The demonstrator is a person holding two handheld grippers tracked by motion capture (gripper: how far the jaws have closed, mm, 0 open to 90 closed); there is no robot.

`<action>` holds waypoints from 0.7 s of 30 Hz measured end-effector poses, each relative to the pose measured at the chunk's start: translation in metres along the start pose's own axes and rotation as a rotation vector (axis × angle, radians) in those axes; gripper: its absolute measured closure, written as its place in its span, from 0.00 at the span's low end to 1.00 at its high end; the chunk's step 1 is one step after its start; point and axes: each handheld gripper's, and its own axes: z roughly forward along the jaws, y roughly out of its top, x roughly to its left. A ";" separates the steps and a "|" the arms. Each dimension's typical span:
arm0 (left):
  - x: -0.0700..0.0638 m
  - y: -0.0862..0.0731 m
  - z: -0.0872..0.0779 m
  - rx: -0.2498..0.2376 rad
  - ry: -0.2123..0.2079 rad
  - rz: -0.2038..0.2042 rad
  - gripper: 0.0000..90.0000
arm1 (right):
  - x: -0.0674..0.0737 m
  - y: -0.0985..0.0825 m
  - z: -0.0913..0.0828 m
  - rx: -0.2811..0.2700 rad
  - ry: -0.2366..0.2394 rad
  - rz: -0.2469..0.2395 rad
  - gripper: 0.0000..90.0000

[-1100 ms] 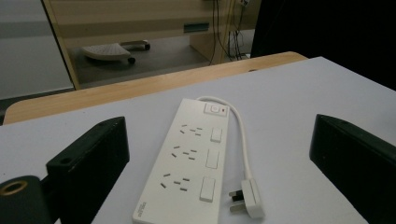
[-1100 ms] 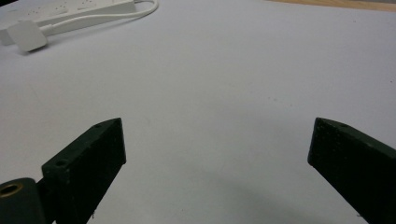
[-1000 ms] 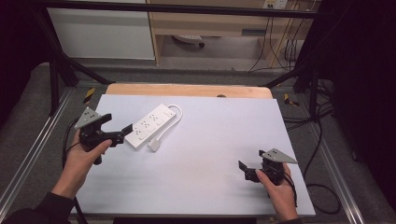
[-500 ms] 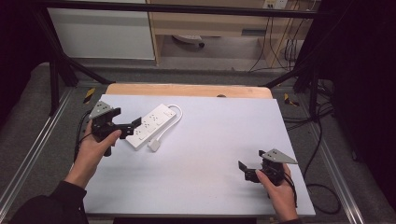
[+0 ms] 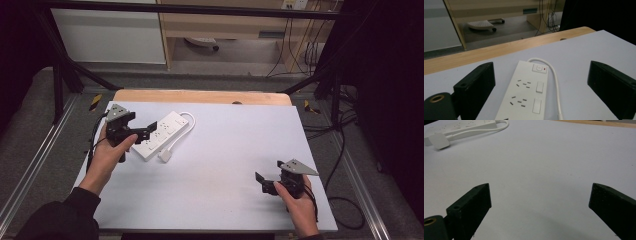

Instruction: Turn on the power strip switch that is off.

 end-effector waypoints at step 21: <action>0.002 -0.003 0.014 0.034 -0.006 0.020 0.12 | -0.001 0.000 0.000 -0.002 0.005 0.002 0.05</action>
